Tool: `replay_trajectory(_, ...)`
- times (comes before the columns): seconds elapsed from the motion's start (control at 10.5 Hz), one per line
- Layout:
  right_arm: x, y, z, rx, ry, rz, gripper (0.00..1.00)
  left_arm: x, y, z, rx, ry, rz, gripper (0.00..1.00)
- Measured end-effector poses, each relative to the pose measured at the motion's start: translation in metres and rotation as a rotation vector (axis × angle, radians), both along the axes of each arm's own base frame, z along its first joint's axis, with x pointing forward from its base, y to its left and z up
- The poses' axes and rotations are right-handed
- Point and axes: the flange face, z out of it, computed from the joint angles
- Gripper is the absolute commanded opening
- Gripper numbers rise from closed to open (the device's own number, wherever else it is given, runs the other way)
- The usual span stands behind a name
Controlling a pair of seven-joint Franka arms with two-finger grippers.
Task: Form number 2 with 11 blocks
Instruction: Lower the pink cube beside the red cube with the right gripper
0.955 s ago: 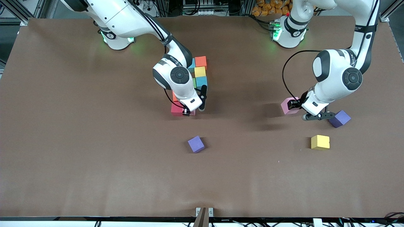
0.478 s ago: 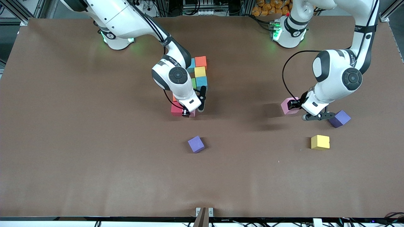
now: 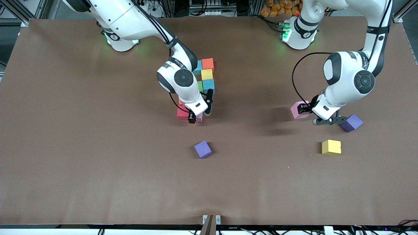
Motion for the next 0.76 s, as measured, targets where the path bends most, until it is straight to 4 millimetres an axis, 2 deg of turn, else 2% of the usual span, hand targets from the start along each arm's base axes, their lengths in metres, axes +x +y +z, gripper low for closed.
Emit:
replay_trajectory(0.29, -0.001, -0.002, 0.002, -0.019, 0.013, -0.003, 1.0, 0.008, -0.002, 0.01, -0.001, -0.021, 0.036, 0.0)
replay_trajectory(0.48, -0.001, -0.003, 0.013, -0.035, 0.019, -0.006, 1.0, 0.015, -0.01, 0.02, -0.009, -0.029, 0.157, 0.0)
replay_trajectory(0.76, -0.001, -0.004, 0.034, -0.045, 0.013, -0.008, 1.0, 0.016, -0.061, 0.032, -0.021, -0.018, 0.352, 0.0)
